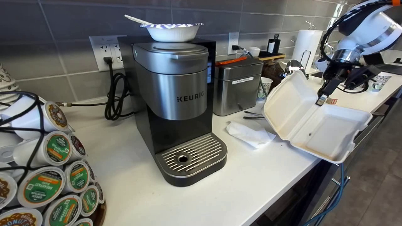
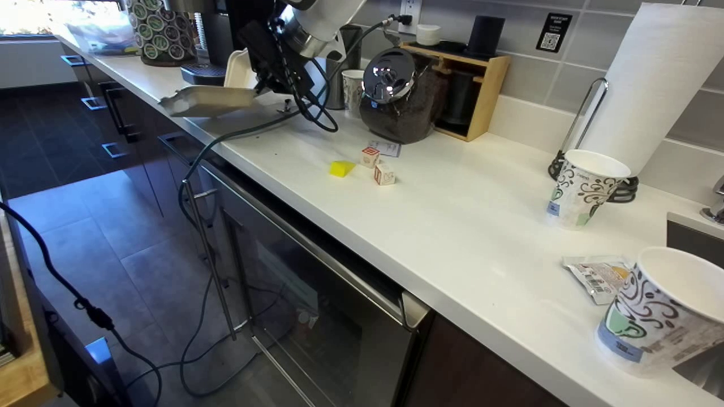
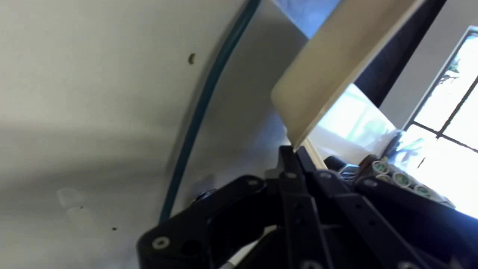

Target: Move the lunch pack to the right

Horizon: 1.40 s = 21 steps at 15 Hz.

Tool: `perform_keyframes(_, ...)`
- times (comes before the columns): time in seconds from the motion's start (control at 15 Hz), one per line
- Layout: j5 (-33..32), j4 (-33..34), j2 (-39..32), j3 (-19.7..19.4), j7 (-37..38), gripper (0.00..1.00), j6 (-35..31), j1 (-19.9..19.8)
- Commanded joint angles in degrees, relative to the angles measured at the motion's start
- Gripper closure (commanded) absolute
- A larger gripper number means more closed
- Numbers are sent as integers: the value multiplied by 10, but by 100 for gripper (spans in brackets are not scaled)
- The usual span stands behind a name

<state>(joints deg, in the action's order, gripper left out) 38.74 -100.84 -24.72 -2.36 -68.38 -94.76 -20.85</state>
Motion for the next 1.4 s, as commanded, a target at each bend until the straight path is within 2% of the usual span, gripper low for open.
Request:
perform_keyframes(0.0, 8, -67, 85, -23, -84, 99, 62, -16)
perform_keyframes(0.27, 65, -112, 154, -72, -157, 99, 117, -36)
perform_keyframes(0.53, 131, -148, 197, -136, -185, 99, 163, -52)
perform_keyframes(0.6, 115, -147, 199, -146, -188, 99, 170, -48)
perform_keyframes(0.67, 104, -115, 175, -146, -172, 98, 162, -35)
perform_keyframes(0.87, 104, -131, 190, -160, -180, 99, 167, -39)
perform_keyframes(1.0, 166, -111, 167, -167, -145, 99, 193, -47)
perform_keyframes(1.33, 252, -70, 123, -207, -55, 99, 211, -80)
